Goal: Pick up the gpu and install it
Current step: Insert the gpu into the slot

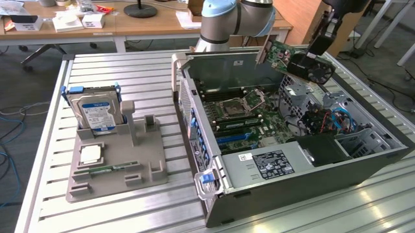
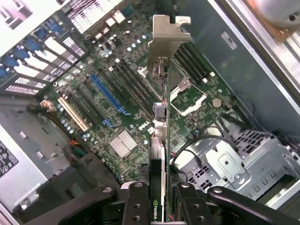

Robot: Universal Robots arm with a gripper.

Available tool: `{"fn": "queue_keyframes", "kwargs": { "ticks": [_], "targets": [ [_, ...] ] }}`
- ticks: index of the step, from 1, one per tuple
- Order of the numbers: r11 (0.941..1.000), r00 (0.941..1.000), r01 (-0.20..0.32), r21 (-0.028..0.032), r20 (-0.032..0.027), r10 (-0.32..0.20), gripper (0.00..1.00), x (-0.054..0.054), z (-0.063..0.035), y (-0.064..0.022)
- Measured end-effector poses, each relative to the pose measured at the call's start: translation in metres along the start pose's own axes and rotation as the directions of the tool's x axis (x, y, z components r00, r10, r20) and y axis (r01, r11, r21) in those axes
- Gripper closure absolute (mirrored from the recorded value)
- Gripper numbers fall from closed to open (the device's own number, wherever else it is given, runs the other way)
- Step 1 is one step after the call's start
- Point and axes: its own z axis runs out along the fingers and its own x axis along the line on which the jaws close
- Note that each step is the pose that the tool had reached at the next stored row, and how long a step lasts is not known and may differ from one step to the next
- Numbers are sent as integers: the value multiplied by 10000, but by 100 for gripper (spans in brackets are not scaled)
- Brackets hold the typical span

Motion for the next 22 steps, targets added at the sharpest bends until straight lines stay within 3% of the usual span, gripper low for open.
{"fn": "queue_keyframes", "kwargs": {
  "ticks": [6, 11, 15, 22],
  "targets": [
    [9941, 9941, 1082, -21, -63, -1082, 73, 0, 3, -1],
    [9801, 9800, 1984, -46, -112, -1984, 73, 0, 5, -1],
    [9635, 9634, 2677, -69, -148, -2678, 73, 0, 9, -1],
    [9217, 9215, 3877, -115, -210, -3879, 73, 1, 14, -1]
  ]
}}
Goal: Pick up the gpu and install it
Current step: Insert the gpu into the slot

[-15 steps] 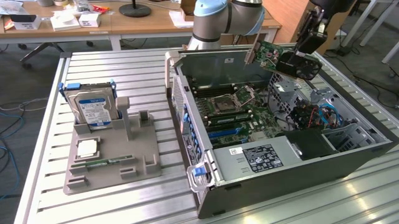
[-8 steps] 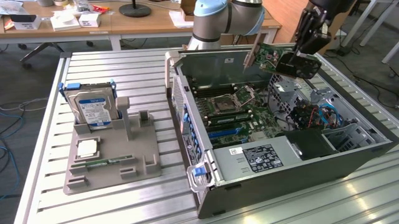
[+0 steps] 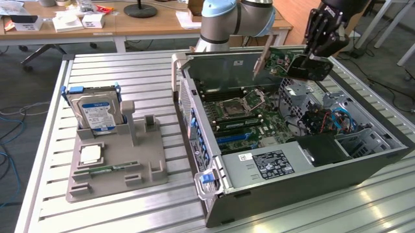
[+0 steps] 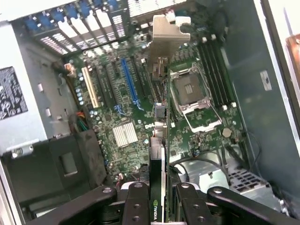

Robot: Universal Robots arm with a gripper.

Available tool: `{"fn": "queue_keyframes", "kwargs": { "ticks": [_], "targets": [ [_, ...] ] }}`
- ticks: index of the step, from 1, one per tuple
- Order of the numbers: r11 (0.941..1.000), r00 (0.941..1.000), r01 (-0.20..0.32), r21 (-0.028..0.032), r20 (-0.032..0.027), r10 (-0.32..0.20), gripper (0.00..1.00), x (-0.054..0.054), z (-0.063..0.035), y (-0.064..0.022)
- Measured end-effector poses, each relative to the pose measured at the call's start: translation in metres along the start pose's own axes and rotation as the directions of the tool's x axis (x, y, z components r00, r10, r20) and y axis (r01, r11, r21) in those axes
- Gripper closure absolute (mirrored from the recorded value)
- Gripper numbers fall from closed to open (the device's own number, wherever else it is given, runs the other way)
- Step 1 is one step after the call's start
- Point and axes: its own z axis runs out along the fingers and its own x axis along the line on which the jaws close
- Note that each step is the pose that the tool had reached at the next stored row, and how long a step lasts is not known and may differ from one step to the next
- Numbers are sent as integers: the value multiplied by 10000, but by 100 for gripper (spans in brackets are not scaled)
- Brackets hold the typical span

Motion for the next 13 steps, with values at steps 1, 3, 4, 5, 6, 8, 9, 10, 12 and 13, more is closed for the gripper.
{"fn": "queue_keyframes", "kwargs": {
  "ticks": [1, 3, 4, 5, 6, 8, 9, 10, 12, 13],
  "targets": [
    [9998, 9998, 191, -4, -11, -191, 73, 0, 1, 0],
    [9985, 9985, 555, -11, -31, -555, 73, 0, 2, 0],
    [9973, 9973, 728, -15, -40, -728, 73, 0, 3, 0],
    [9959, 9959, 908, -19, -50, -908, 73, 0, 3, 0],
    [9941, 9941, 1086, -23, -60, -1086, 73, 0, 4, 0],
    [9893, 9893, 1458, -33, -80, -1459, 73, 0, 5, 0],
    [9865, 9865, 1635, -38, -90, -1635, 73, 0, 5, 0],
    [9835, 9834, 1810, -43, -100, -1810, 73, 0, 5, -1],
    [9798, 9797, 1999, -48, -112, -2000, 73, 0, 6, -1],
    [9796, 9795, 2011, -48, -112, -2012, 73, 0, 6, -1]
  ]
}}
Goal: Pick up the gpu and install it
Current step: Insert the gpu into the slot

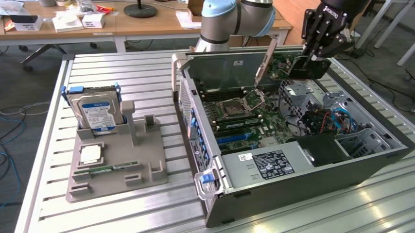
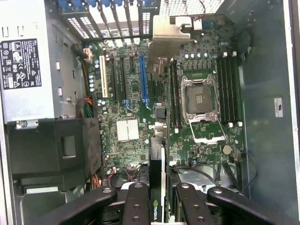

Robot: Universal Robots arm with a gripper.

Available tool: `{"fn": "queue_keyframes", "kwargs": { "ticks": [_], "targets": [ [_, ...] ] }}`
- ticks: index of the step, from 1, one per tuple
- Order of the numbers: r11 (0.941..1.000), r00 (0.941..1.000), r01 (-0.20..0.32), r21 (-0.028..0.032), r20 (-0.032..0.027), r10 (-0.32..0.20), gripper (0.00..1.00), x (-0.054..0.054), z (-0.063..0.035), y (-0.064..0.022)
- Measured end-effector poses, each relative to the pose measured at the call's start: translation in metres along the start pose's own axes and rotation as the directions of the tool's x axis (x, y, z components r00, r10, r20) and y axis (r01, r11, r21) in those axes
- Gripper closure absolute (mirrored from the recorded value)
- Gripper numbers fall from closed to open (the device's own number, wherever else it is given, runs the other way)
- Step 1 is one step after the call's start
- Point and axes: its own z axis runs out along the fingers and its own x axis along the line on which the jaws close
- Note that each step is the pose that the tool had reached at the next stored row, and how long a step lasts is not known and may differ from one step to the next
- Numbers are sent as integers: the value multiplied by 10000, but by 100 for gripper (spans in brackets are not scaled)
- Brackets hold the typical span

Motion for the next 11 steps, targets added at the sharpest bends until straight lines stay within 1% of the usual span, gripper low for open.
{"fn": "queue_keyframes", "kwargs": {
  "ticks": [2, 4, 5, 6, 11],
  "targets": [
    [10000, 10000, 4, 0, 0, -4, 73, -1, 2, 0],
    [10000, 10000, 32, 35, 22, -32, 73, -1, 3, 4],
    [9980, 9983, 575, 251, 122, -578, 73, 3, 10, 27],
    [9972, 9975, 701, 249, 115, -704, 73, 3, 11, 27],
    [9970, 9972, 731, 247, 114, -734, 73, 3, 11, 27]
  ]
}}
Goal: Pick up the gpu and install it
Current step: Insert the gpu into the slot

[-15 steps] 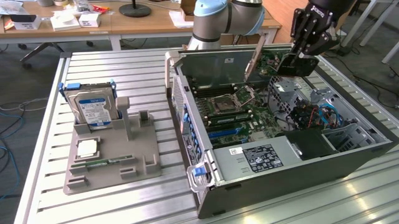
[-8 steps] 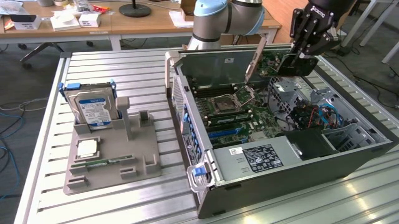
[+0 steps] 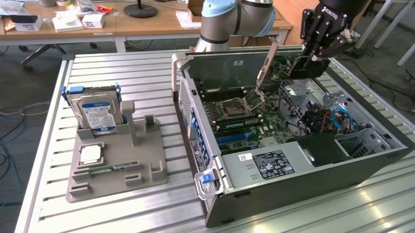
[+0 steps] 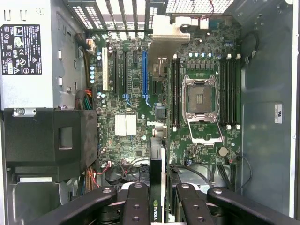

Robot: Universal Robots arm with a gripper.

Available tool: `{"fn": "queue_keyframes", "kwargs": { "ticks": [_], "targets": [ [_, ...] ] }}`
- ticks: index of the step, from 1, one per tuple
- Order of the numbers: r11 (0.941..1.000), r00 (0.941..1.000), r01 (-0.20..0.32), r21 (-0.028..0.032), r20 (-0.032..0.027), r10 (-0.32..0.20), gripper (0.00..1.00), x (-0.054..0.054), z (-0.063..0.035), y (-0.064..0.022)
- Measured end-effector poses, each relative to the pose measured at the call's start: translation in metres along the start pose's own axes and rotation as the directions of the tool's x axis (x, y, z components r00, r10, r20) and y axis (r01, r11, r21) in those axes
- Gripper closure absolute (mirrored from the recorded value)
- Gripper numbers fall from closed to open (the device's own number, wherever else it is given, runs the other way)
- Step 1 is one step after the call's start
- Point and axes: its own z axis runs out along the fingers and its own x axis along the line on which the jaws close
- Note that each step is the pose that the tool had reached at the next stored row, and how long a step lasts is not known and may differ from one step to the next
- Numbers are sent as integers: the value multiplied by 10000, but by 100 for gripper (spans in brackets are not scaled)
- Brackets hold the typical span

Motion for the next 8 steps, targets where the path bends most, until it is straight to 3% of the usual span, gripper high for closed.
{"fn": "queue_keyframes", "kwargs": {
  "ticks": [8],
  "targets": [
    [10000, 10000, 5, 0, -1, -5, 73, 0, 0, 0]
  ]
}}
